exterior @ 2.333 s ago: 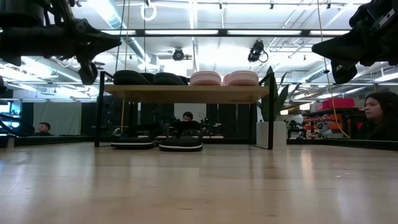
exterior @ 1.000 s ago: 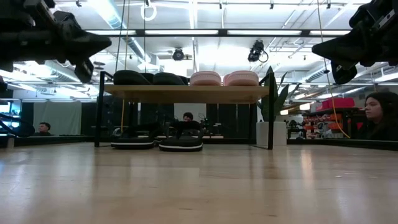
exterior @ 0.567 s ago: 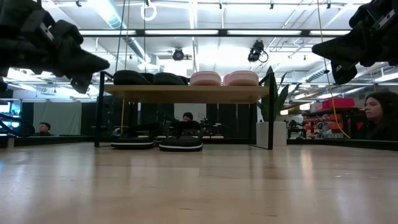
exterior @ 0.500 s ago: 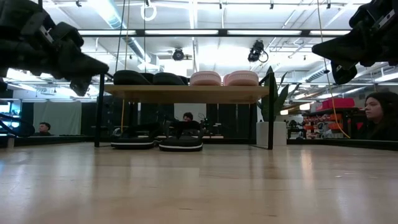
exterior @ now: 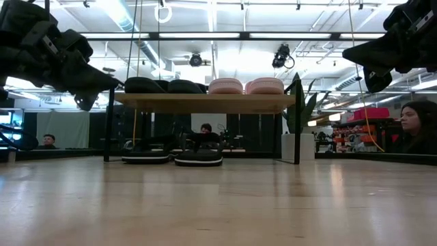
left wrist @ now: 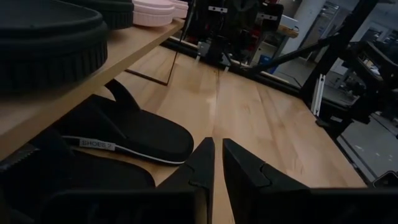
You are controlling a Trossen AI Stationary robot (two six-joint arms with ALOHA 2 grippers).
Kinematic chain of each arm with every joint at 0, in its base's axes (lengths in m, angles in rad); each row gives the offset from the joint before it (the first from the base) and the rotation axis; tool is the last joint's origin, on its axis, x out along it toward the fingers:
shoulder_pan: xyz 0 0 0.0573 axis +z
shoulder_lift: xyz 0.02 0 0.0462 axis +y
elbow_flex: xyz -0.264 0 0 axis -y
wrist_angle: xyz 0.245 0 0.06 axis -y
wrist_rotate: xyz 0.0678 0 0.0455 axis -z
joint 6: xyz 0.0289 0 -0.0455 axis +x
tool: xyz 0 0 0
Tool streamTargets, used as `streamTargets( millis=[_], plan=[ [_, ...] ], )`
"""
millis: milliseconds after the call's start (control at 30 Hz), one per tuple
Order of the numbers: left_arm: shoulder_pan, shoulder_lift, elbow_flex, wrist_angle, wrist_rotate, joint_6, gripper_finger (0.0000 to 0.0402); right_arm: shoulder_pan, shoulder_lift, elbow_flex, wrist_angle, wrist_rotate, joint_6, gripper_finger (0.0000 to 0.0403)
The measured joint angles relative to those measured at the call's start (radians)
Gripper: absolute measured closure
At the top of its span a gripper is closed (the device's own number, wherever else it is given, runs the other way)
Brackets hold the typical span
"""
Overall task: Pick and place slides into the shelf
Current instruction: Return to home position
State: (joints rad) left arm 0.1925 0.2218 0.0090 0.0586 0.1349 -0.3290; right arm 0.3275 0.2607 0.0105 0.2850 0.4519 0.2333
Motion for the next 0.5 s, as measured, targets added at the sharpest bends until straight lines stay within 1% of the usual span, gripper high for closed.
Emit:
streamTargets(
  millis=[500],
  plan=[
    [0.000, 0.000, 0.000, -0.001, 0.000, 0.000, 0.0378, 0.000, 0.000, 0.000, 0.000, 0.000, 0.000, 0.0392]
  ],
)
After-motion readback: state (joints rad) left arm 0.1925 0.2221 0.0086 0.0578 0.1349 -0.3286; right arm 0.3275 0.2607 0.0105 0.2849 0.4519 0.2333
